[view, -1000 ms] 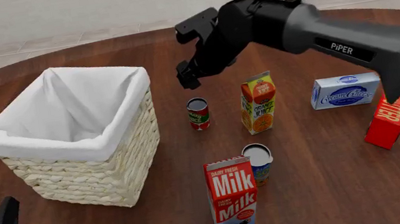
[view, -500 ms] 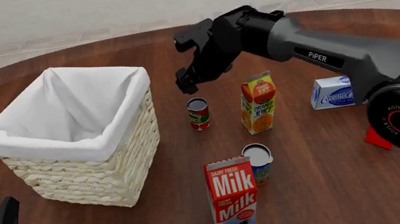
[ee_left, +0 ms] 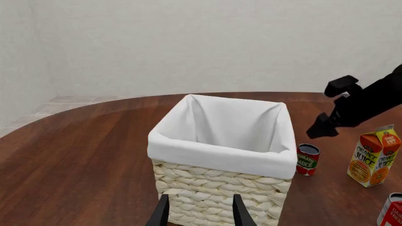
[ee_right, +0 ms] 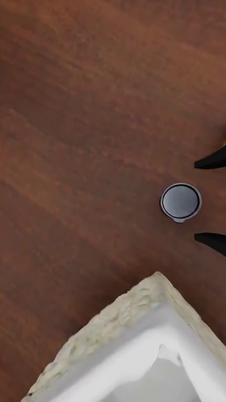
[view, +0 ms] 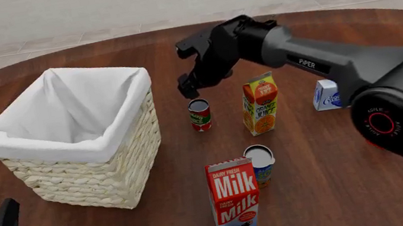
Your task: Pick up the tomato sauce, and put it in the basket.
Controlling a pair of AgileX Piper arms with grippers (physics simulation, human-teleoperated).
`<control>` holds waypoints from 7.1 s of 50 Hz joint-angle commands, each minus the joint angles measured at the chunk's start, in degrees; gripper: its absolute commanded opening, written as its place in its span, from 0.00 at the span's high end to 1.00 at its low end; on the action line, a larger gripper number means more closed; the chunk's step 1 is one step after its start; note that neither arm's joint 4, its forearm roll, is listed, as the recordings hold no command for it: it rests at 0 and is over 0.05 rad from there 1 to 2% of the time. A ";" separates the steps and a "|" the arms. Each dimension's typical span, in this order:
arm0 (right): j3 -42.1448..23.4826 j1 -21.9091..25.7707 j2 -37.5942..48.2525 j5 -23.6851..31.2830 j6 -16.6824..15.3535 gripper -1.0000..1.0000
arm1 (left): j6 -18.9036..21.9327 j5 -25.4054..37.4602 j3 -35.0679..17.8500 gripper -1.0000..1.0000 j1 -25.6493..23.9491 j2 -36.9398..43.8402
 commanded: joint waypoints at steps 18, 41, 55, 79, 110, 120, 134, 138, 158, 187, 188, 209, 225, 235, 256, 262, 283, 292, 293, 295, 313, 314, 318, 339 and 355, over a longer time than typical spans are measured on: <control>-2.21 -0.67 5.30 -0.91 0.74 0.00 | 0.04 0.18 -0.04 0.00 0.01 -0.17; -4.98 -0.49 8.44 0.24 1.24 0.00 | 0.05 0.18 -0.04 0.00 0.02 -0.18; -6.67 -0.77 9.75 1.53 1.70 0.00 | 0.06 0.18 -0.04 0.00 0.01 -0.19; -8.00 0.13 11.91 2.90 4.29 0.00 | 0.05 0.18 -0.04 0.00 0.02 -0.18; -9.54 -0.47 14.57 3.38 4.40 0.00 | 0.05 0.18 -0.04 0.00 0.01 -0.17; -8.91 -0.27 13.05 3.35 3.87 1.00 | 0.05 0.18 -0.04 0.00 0.03 -0.18; -5.39 0.21 7.52 3.74 2.91 1.00 | 0.05 0.18 -0.04 0.00 0.02 -0.17; -3.74 0.85 5.01 3.80 2.71 1.00 | 0.03 0.18 -0.04 0.00 0.02 -0.19; 5.87 2.65 -9.55 4.98 1.10 1.00 | 0.06 0.18 -0.04 0.00 0.02 -0.17; 9.28 7.94 -24.44 7.56 0.39 1.00 | 0.05 0.18 -0.04 0.00 0.02 -0.18; 9.25 8.06 -24.82 7.19 0.49 1.00 | 0.05 0.18 -0.04 0.00 0.02 -0.18; 9.57 14.60 -31.51 6.56 -1.21 1.00 | 0.05 0.18 -0.04 0.00 0.02 -0.19; 5.74 18.08 -32.88 5.61 -2.85 1.00 | 0.04 0.18 -0.04 0.00 0.01 -0.18; 4.86 19.54 -33.22 3.88 -2.57 1.00 | 0.04 0.18 -0.04 0.00 0.01 -0.18; 4.93 22.70 -35.03 -2.53 -4.07 1.00 | 0.04 0.18 -0.04 0.00 0.01 -0.19; 3.46 23.25 -33.74 -2.17 -3.99 1.00 | 0.03 0.18 -0.04 0.00 0.02 -0.19; 1.68 24.94 -28.81 -4.23 -2.92 1.00 | 0.06 0.18 -0.04 0.00 0.02 -0.19; 0.84 24.51 -26.76 -5.07 -2.51 1.00 | 0.05 0.18 -0.04 0.00 0.02 -0.18; 0.75 24.55 -26.53 -5.16 -2.43 1.00 | 0.05 0.18 -0.04 0.00 0.01 -0.17; 0.79 24.42 -26.17 -5.39 -2.38 1.00 | 0.04 0.18 -0.04 0.00 0.01 -0.16; -1.86 22.76 -20.20 -7.23 -1.60 1.00 | 0.05 0.18 -0.04 0.00 0.02 -0.19; -1.87 22.76 -20.19 -7.22 -1.60 1.00 | 0.05 0.18 -0.04 0.00 0.02 -0.19; -1.47 22.57 -19.14 -8.19 -1.25 1.00 | 0.05 0.18 -0.04 0.00 0.02 -0.18; -3.83 21.78 -13.62 -9.48 -0.29 1.00 | 0.06 0.18 -0.04 0.00 0.01 -0.18; -7.81 20.79 -8.26 -9.03 -0.08 1.00 | 0.03 0.18 -0.04 0.00 0.02 -0.18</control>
